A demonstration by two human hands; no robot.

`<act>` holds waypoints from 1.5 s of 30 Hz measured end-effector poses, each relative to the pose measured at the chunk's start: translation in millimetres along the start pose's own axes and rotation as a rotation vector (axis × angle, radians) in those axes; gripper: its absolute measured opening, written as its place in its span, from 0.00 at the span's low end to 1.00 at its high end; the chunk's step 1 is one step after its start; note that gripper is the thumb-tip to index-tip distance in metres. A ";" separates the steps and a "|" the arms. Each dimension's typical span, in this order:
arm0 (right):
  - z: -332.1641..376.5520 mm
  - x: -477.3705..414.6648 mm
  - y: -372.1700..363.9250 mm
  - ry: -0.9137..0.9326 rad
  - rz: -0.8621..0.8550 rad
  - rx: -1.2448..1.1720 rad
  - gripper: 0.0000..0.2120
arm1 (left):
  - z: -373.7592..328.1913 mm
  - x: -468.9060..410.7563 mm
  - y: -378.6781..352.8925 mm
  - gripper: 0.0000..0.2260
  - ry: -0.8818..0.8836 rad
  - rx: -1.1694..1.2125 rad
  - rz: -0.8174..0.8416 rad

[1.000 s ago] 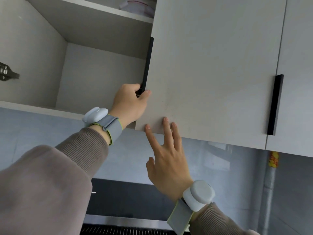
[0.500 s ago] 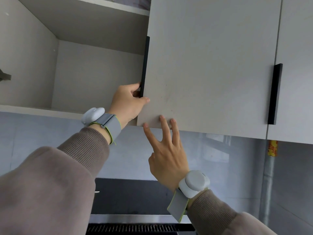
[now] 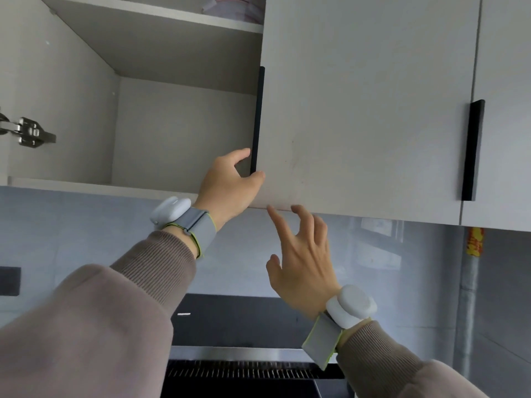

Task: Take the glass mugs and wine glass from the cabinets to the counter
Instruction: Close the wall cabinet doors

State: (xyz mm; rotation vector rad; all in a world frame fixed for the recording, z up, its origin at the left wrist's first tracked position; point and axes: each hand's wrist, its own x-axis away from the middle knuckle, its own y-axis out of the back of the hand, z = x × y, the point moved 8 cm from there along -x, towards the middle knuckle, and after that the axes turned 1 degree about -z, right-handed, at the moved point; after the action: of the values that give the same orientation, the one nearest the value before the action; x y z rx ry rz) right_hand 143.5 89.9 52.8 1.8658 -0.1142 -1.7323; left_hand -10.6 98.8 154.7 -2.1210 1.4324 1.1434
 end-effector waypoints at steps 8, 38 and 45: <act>44.1 45.4 20.7 0.017 0.041 -0.306 0.32 | -18.4 55.5 58.3 0.19 0.069 -0.158 -0.063; 407.5 49.2 124.5 0.319 0.067 -1.017 0.26 | -143.1 196.6 438.3 0.19 -0.099 -0.875 -0.563; 497.8 42.2 141.7 0.458 0.104 -1.033 0.27 | -127.3 211.4 517.5 0.25 -0.002 -0.714 -0.570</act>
State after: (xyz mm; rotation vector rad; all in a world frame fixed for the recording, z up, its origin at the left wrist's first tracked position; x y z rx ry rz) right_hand -270.4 -221.7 89.3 1.3425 0.7114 -0.9223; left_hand -379.0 -340.5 150.6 -2.7101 0.3381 1.5307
